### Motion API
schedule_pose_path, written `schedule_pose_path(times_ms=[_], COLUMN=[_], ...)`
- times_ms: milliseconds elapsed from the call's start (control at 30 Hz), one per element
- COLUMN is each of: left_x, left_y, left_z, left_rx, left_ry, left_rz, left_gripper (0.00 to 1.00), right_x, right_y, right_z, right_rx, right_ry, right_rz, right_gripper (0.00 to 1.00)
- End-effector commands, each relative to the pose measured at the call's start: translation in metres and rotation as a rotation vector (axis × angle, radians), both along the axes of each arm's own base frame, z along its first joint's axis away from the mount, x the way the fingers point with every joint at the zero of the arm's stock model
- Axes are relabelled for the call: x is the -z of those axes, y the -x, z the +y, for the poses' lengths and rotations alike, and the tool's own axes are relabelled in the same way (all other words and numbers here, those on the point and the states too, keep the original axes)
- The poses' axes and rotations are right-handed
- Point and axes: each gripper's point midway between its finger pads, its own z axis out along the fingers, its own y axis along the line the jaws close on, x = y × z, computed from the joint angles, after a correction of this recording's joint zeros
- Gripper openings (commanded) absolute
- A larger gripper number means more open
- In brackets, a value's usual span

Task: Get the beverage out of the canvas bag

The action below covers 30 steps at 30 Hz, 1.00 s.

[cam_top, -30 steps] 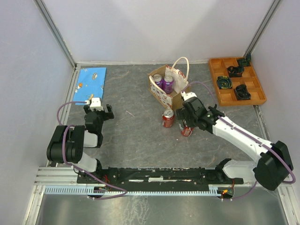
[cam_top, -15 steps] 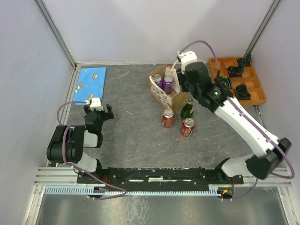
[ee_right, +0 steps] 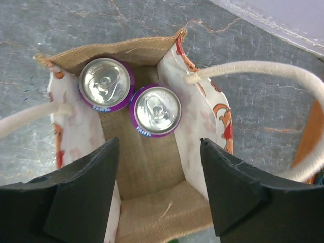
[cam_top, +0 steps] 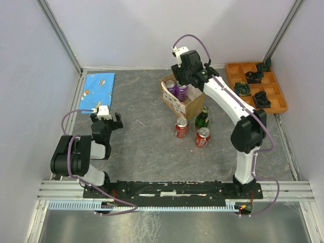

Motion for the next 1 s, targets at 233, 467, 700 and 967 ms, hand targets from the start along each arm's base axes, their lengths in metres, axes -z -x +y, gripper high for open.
schedule_pose_path(times_ms=[233,467,700,967], left_x=[-0.016,-0.016,-0.016,-0.015], left_y=[-0.008,-0.008,-0.008,-0.008], left_z=[-0.001,0.0,0.0,0.0], left_rx=[0.001,0.0,0.001,0.0], left_ry=[0.011,0.01,0.011,0.01], left_rz=[-0.055,-0.054,-0.055,-0.053], left_gripper=[0.99,0.99,0.99,0.99], right_x=[0.029,0.054,0.076,0.099], right_y=[-0.039,-0.042,-0.047,-0.054], right_z=[-0.001,0.004,0.006,0.011], right_rx=[-0.008,-0.036,-0.031,-0.02], right_ry=[-0.061,-0.078,-0.072,-0.076], right_rz=[0.072,0.123,0.15,0.182], right_gripper=[0.8,0.8,0.79,0.76])
